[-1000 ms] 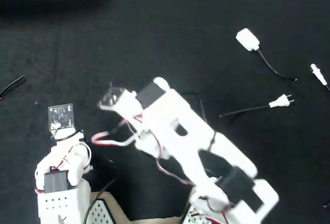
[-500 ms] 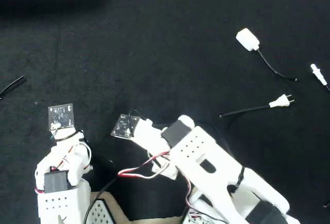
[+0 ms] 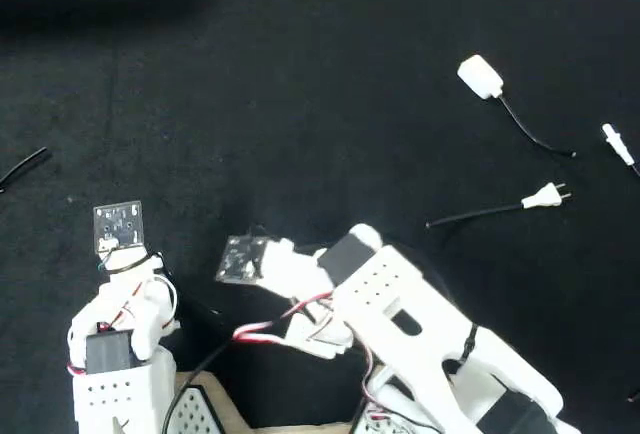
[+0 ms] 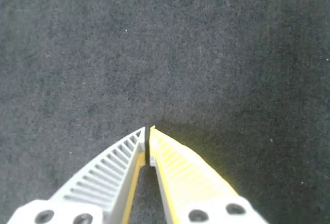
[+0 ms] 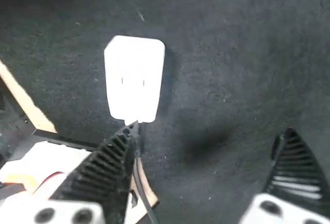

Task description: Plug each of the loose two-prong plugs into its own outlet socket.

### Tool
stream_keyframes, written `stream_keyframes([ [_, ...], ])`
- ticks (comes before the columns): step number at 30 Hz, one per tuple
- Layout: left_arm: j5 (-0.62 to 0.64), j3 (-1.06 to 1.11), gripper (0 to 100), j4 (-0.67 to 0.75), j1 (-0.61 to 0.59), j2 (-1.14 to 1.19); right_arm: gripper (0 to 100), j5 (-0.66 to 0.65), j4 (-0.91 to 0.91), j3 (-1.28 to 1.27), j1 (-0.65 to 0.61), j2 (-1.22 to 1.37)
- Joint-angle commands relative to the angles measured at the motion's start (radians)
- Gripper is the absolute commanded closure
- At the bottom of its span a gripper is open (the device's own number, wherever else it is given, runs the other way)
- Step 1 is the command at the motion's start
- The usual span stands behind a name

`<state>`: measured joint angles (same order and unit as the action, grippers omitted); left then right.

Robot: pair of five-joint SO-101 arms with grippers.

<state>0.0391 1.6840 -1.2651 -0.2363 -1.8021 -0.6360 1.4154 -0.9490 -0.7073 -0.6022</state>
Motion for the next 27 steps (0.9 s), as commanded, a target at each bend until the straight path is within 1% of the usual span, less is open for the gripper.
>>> stream_keyframes([
  [1, -0.005, 0.018, 97, -0.008, 0.001, -0.009, 61.6, -0.038, -0.002, -0.025, 0.092, -0.021],
  [6, -0.005, 0.018, 97, -0.008, 0.001, -0.009, 61.6, -0.072, -0.026, -0.077, 0.098, -0.021],
  [8, -0.005, 0.018, 97, -0.008, 0.001, -0.009, 61.6, -0.074, -0.032, -0.077, 0.075, -0.021],
  [11, -0.005, 0.018, 97, -0.008, 0.001, -0.009, 61.6, -0.061, -0.026, -0.081, -0.034, -0.021],
  [14, -0.005, 0.018, 97, -0.008, 0.001, -0.009, 61.6, -0.008, -0.029, -0.079, -0.166, -0.021],
  [17, -0.005, 0.018, 97, -0.008, 0.001, -0.009, 61.6, -0.003, -0.031, -0.079, -0.301, -0.021],
  [19, -0.005, 0.018, 97, -0.008, 0.001, -0.009, 61.6, -0.002, -0.034, -0.081, -0.356, -0.021],
  [24, -0.005, 0.018, 97, -0.008, 0.001, -0.009, 61.6, -0.002, -0.092, -0.13, -0.368, -0.021],
  [27, -0.005, 0.018, 97, -0.008, 0.001, -0.009, 61.6, -0.005, -0.124, -0.139, -0.331, -0.021],
])
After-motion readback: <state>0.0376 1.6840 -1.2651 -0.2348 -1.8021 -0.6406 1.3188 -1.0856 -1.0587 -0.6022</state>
